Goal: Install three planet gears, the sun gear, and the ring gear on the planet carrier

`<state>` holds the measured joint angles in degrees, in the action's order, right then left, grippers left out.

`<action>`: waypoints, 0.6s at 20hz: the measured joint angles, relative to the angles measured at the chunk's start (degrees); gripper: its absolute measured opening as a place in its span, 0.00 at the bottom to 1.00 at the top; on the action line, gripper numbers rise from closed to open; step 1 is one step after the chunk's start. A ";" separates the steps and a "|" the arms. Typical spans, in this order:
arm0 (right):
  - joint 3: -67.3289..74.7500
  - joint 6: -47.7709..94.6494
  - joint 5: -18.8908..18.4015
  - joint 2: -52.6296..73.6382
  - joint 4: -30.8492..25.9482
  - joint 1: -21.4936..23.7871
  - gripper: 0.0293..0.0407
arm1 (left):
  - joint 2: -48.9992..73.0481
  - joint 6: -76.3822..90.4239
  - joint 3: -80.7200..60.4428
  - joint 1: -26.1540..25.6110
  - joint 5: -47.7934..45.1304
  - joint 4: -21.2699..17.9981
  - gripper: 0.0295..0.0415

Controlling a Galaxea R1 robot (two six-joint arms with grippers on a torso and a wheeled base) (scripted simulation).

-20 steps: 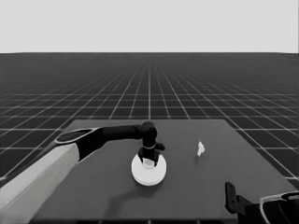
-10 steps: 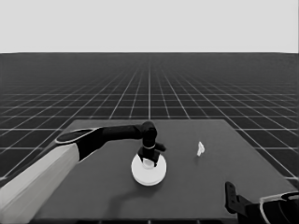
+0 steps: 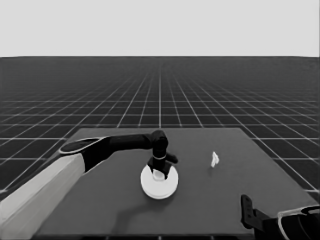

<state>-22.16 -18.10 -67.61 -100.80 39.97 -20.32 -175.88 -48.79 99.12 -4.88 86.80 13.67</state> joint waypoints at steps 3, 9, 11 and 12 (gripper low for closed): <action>0.00 0.00 0.00 0.00 0.00 0.00 0.81 | 0.00 1.30 0.00 0.02 0.00 0.00 0.65; 0.00 0.00 0.00 0.00 0.00 0.00 0.81 | -0.02 1.71 -0.02 0.07 -0.01 0.00 0.75; 0.00 0.00 0.00 0.00 0.00 0.00 0.81 | -0.02 1.72 -0.02 0.07 -0.01 0.00 0.75; 0.00 0.00 0.00 0.00 0.00 0.00 0.81 | -0.02 1.72 -0.02 0.07 -0.01 0.00 0.75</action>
<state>-22.16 -18.10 -67.61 -100.80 39.97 -20.32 -175.89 -47.07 99.11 -4.81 86.79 13.66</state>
